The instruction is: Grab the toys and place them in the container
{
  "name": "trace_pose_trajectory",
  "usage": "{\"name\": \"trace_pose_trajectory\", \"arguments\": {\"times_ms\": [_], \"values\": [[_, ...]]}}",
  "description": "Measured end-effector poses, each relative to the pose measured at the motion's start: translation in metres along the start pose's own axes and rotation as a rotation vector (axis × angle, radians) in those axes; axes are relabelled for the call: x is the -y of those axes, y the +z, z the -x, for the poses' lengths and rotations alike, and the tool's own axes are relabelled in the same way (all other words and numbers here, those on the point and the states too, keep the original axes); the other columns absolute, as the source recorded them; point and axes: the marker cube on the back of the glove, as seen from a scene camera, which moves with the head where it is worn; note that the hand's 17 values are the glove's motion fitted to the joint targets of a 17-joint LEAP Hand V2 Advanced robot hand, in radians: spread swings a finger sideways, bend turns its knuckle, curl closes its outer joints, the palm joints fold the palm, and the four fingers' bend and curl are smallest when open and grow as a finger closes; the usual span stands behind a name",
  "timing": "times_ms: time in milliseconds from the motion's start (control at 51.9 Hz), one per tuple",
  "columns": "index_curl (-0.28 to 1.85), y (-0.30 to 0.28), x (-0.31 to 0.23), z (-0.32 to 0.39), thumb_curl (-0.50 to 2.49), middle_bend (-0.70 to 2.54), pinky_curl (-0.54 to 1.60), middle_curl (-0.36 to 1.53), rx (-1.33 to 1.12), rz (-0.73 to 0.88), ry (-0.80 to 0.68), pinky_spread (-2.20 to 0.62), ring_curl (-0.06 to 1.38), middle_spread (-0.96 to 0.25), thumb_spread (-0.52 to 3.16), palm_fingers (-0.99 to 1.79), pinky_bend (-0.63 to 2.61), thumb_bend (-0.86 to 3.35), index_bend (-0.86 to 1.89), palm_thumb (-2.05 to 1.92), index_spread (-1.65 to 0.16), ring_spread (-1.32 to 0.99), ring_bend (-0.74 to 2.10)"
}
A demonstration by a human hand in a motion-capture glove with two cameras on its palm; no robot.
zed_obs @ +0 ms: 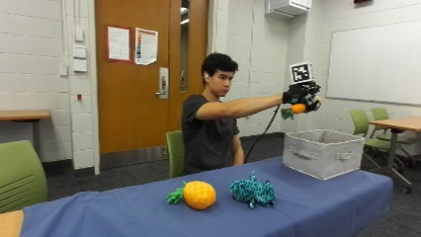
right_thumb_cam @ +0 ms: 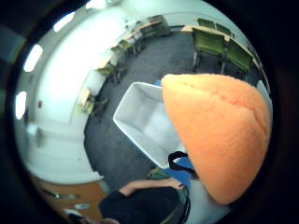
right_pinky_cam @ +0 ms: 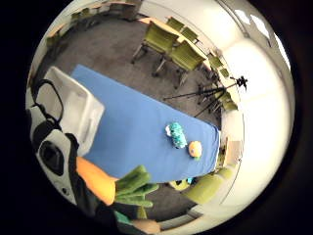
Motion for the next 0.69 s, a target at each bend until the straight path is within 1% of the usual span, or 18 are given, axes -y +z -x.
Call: {"name": "trace_pose_trajectory", "arguments": {"times_ms": [135, 173, 212, 250, 289, 308, 327, 385, 424, 501, 520, 539, 558, 578, 597, 616, 655, 693], "values": [[0.86, 0.017, 0.045, 0.065, 0.81, 1.08, 0.41, 0.68, 0.048, 0.025, 0.031, -0.48, 0.51, -0.31, 0.93, 1.25, 0.76, 0.06, 0.47, 0.61, -0.32, -0.36, 1.27], [0.87, 0.022, 0.054, 0.072, 0.81, 1.08, 0.41, 0.68, 0.059, 0.033, 0.047, -0.48, 0.51, -0.31, 0.94, 1.24, 0.76, 0.06, 0.47, 0.61, -0.33, -0.36, 1.28], [0.87, 0.027, 0.059, 0.060, 0.82, 1.08, 0.41, 0.68, 0.103, 0.043, 0.047, -0.49, 0.51, -0.30, 0.94, 1.24, 0.77, 0.05, 0.47, 0.61, -0.33, -0.36, 1.27], [0.88, 0.035, 0.059, 0.032, 0.83, 1.09, 0.41, 0.68, 0.090, 0.051, -0.027, -0.49, 0.50, -0.31, 0.94, 1.24, 0.76, 0.05, 0.47, 0.61, -0.33, -0.35, 1.28], [0.89, 0.043, 0.058, 0.012, 0.84, 1.09, 0.41, 0.67, 0.015, 0.052, -0.145, -0.48, 0.50, -0.30, 0.94, 1.25, 0.76, 0.05, 0.48, 0.61, -0.33, -0.36, 1.28], [0.89, 0.047, 0.059, 0.008, 0.84, 1.09, 0.41, 0.67, -0.023, 0.053, -0.176, -0.49, 0.50, -0.30, 0.94, 1.25, 0.77, 0.05, 0.48, 0.61, -0.33, -0.35, 1.27], [0.90, 0.050, 0.061, 0.008, 0.85, 1.09, 0.41, 0.67, -0.045, 0.055, -0.170, -0.48, 0.50, -0.30, 0.94, 1.25, 0.77, 0.04, 0.49, 0.61, -0.33, -0.35, 1.27], [0.91, 0.055, 0.066, 0.016, 0.86, 1.09, 0.41, 0.67, -0.030, 0.067, -0.066, -0.48, 0.50, -0.30, 0.94, 1.24, 0.76, 0.04, 0.49, 0.61, -0.33, -0.35, 1.28], [0.92, 0.058, 0.067, 0.019, 0.87, 1.10, 0.41, 0.67, -0.021, 0.083, -0.038, -0.48, 0.50, -0.30, 0.94, 1.24, 0.76, 0.04, 0.49, 0.61, -0.33, -0.36, 1.28], [0.93, 0.062, 0.064, 0.027, 0.88, 1.10, 0.40, 0.67, 0.046, 0.158, 0.024, -0.48, 0.49, -0.30, 0.95, 1.22, 0.75, 0.03, 0.48, 0.60, -0.33, -0.35, 1.27], [0.92, 0.061, 0.063, 0.029, 0.87, 1.08, 0.40, 0.66, 0.078, 0.175, 0.039, -0.49, 0.49, -0.30, 0.94, 1.17, 0.76, -0.01, 0.44, 0.56, -0.33, -0.36, 1.27], [0.89, 0.061, 0.062, 0.031, 0.80, 1.06, 0.41, 0.65, 0.106, 0.185, 0.046, -0.48, 0.48, -0.30, 1.02, 1.12, 0.79, -0.07, 0.36, 0.44, -0.33, -0.36, 1.25], [0.87, 0.060, 0.061, 0.030, 0.75, 1.00, 0.42, 0.63, 0.119, 0.188, 0.041, -0.47, 0.47, -0.30, 1.07, 1.00, 0.85, -0.13, 0.25, 0.32, -0.32, -0.36, 1.25], [0.85, 0.060, 0.059, 0.027, 0.70, 0.84, 0.45, 0.59, 0.110, 0.185, 0.025, -0.44, 0.46, -0.28, 1.05, 0.64, 0.95, -0.20, 0.11, 0.16, -0.30, -0.36, 1.21], [0.88, 0.060, 0.057, 0.024, 0.67, 0.80, 0.49, 0.60, 0.080, 0.180, 0.003, -0.43, 0.48, -0.27, 1.05, 0.51, 1.00, -0.19, 0.12, 0.08, -0.29, -0.35, 1.20], [0.88, 0.060, 0.056, 0.023, 0.64, 0.74, 0.50, 0.58, 0.041, 0.173, -0.014, -0.40, 0.48, -0.25, 1.04, 0.31, 1.01, -0.19, 0.13, 0.01, -0.28, -0.34, 1.14], [0.86, 0.057, 0.054, 0.042, 0.60, 0.65, 0.52, 0.56, 0.006, 0.158, -0.008, -0.36, 0.46, -0.20, 1.00, 0.02, 1.03, -0.18, 0.14, -0.10, -0.25, -0.31, 1.02], [0.81, 0.049, 0.053, 0.075, 0.56, 0.62, 0.51, 0.53, 0.050, 0.139, 0.010, -0.34, 0.43, -0.18, 1.00, 0.03, 1.04, -0.15, 0.13, -0.13, -0.25, -0.30, 0.97]]}}
